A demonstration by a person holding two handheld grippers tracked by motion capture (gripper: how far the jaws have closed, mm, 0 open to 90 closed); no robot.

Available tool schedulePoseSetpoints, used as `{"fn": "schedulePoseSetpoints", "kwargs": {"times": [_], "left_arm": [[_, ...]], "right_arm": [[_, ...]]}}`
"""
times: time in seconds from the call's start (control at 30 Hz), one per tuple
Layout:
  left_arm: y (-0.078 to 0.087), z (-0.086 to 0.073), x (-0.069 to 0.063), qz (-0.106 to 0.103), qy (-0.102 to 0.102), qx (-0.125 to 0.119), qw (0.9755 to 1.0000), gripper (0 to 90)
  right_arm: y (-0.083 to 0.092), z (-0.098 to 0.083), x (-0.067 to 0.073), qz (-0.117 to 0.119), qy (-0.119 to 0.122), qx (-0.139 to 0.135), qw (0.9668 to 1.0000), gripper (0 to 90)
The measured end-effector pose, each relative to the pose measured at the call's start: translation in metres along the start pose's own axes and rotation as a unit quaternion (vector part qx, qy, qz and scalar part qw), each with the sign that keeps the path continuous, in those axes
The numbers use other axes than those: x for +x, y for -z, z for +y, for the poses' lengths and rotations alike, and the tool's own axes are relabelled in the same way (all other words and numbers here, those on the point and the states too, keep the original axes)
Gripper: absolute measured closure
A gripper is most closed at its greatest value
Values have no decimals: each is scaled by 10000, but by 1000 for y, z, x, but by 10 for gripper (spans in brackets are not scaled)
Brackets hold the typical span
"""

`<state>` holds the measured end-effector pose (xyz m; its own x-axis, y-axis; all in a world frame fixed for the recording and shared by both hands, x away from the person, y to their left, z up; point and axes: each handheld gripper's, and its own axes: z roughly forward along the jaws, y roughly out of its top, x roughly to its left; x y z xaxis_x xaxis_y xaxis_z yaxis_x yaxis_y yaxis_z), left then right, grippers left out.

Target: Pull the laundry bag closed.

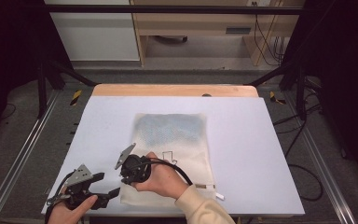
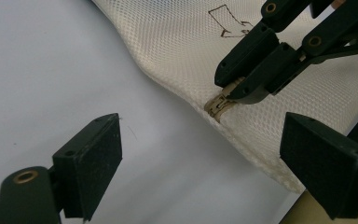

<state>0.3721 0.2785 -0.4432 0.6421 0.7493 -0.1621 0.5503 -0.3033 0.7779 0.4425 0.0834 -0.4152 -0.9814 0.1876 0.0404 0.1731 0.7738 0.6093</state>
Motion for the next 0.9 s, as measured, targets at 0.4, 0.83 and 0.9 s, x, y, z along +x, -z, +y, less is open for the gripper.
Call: {"fn": "schedulePoseSetpoints", "kwargs": {"times": [0.4, 0.83, 0.9], "left_arm": [[-22, -1, -7, -368, 113, 141, 9992, 223], [-38, 0, -1, -921, 391, 169, 9948, 374], [-39, 0, -1, -992, 408, 168, 9941, 389]], "right_arm": [[4, 2, 2, -36, 102, -34, 9999, 819], [12, 5, 5, -74, 170, -61, 9998, 820], [12, 5, 5, -83, 145, -73, 9998, 821]]}}
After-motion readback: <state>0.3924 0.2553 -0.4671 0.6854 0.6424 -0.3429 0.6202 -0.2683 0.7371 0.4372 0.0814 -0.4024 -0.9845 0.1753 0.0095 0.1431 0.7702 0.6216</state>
